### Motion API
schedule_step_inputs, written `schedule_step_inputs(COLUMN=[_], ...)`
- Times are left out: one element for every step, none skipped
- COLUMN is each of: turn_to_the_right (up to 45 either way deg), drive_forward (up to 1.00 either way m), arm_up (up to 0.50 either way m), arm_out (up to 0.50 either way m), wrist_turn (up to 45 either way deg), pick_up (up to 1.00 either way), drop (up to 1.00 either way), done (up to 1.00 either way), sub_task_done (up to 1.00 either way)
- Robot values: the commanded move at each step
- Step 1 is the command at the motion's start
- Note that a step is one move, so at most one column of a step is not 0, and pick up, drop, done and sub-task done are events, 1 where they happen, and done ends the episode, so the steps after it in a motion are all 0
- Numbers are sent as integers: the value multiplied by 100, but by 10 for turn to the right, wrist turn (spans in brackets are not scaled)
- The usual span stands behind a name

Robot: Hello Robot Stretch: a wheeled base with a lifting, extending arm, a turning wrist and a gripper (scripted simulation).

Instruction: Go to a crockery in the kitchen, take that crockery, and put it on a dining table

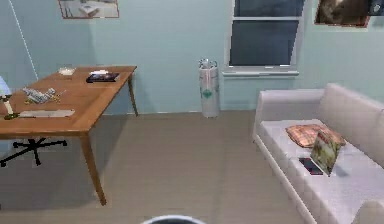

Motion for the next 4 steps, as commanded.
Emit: schedule_step_inputs(turn_to_the_right=[0,0,90,0], drive_forward=[100,100,0,10], arm_up=[0,0,0,0], arm_out=[0,0,0,0], wrist_turn=[0,0,0,0], pick_up=[0,0,0,0], drop=[0,0,0,0], done=[0,0,0,0], sub_task_done=[0,0,0,0])
